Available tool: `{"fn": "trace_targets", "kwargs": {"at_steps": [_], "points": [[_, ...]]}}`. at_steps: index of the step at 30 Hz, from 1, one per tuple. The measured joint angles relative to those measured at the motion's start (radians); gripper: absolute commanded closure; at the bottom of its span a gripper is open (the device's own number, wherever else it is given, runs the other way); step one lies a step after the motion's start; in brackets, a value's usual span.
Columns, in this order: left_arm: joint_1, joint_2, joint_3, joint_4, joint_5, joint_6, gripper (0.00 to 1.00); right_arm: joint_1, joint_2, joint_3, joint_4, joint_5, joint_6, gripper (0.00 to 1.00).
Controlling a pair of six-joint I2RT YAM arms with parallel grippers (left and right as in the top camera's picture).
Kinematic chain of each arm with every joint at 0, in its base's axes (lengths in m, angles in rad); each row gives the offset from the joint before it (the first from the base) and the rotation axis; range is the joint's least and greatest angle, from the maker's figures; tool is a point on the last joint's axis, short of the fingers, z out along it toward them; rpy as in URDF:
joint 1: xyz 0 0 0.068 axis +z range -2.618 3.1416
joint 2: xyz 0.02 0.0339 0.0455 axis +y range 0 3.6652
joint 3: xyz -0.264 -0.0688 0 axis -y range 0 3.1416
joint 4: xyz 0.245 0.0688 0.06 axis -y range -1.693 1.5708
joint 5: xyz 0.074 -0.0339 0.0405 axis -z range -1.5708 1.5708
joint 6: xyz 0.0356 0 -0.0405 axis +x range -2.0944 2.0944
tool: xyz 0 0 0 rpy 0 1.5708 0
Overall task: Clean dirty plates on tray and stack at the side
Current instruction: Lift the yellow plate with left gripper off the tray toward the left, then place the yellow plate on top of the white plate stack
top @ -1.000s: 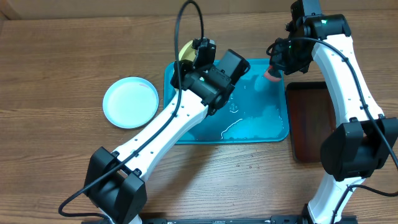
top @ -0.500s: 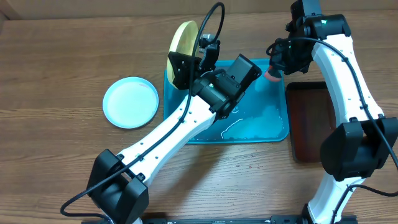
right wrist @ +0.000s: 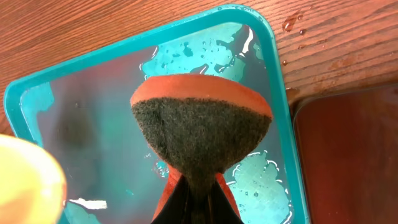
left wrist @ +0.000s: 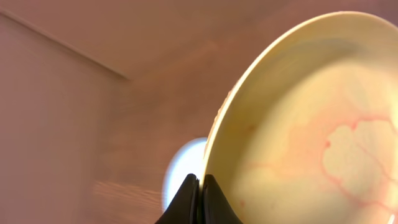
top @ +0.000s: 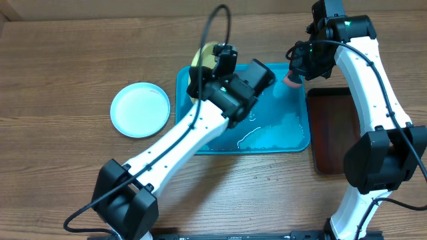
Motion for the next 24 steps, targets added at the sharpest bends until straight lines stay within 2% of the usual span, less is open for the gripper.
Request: {"fn": "trace_targets", "kwargs": {"at_steps": [6, 12, 19, 24], "points": [[0.191, -0.001, 0.0, -0.063, 0.375, -0.047, 0.96, 0.0, 0.0, 0.0, -0.004, 0.0, -0.01, 0.96], [0.506, -0.002, 0.0, -0.104, 0.751, -0.061, 0.96, 0.001, 0.0, 0.0, -0.003, 0.0, -0.012, 0.96], [0.802, -0.002, 0.0, -0.172, 0.908, -0.017, 0.96, 0.001, 0.0, 0.0, -0.004, 0.0, -0.014, 0.96], [0.932, -0.01, -0.048, -0.133, 0.959, 0.018, 0.96, 0.001, 0.0, 0.0, -0.004, 0.0, -0.014, 0.96]]}}
